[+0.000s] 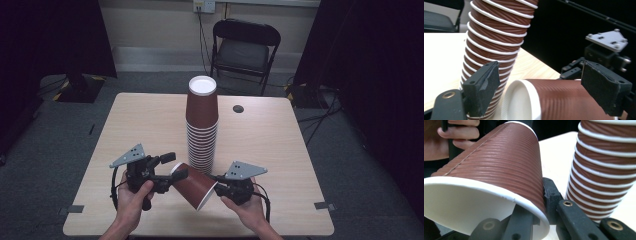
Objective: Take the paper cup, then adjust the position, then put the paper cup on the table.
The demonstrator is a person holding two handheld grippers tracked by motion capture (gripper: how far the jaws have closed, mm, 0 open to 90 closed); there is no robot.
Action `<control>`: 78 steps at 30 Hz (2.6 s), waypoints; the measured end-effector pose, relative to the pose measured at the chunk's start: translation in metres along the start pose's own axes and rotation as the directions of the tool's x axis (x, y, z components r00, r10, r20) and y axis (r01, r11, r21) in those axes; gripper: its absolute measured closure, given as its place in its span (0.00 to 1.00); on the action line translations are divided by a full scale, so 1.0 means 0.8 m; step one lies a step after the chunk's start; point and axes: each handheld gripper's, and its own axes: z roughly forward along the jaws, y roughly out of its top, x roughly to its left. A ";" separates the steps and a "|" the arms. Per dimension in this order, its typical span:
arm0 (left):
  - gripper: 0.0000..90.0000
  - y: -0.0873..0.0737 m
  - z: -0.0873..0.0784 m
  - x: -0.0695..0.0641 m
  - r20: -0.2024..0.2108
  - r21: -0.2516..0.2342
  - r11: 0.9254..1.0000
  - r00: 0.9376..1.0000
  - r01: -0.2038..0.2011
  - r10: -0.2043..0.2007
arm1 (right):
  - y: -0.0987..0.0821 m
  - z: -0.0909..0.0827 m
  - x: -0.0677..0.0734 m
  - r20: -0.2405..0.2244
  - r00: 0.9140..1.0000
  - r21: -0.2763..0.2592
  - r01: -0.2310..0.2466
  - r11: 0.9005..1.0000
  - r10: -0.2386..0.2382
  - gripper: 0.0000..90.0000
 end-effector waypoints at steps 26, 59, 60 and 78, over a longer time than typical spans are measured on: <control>0.17 -0.032 0.025 -0.017 0.121 0.245 0.907 0.939 -0.341 0.321 | -0.004 -0.010 -0.034 -0.045 0.991 0.285 -0.109 0.952 0.127 0.96; 0.13 -0.064 0.068 -0.046 0.294 0.340 0.719 0.795 -0.606 0.531 | 0.013 0.004 -0.049 -0.161 0.962 0.592 -0.084 0.801 0.220 0.96; 0.12 -0.064 0.068 -0.047 0.295 0.341 0.720 0.796 -0.604 0.528 | 0.014 0.005 -0.048 -0.162 0.962 0.594 -0.083 0.800 0.220 0.96; 0.07 -0.071 0.084 -0.073 0.282 0.307 0.639 0.708 -0.706 0.647 | 0.025 0.016 -0.042 -0.154 0.952 0.631 -0.111 0.768 0.264 0.96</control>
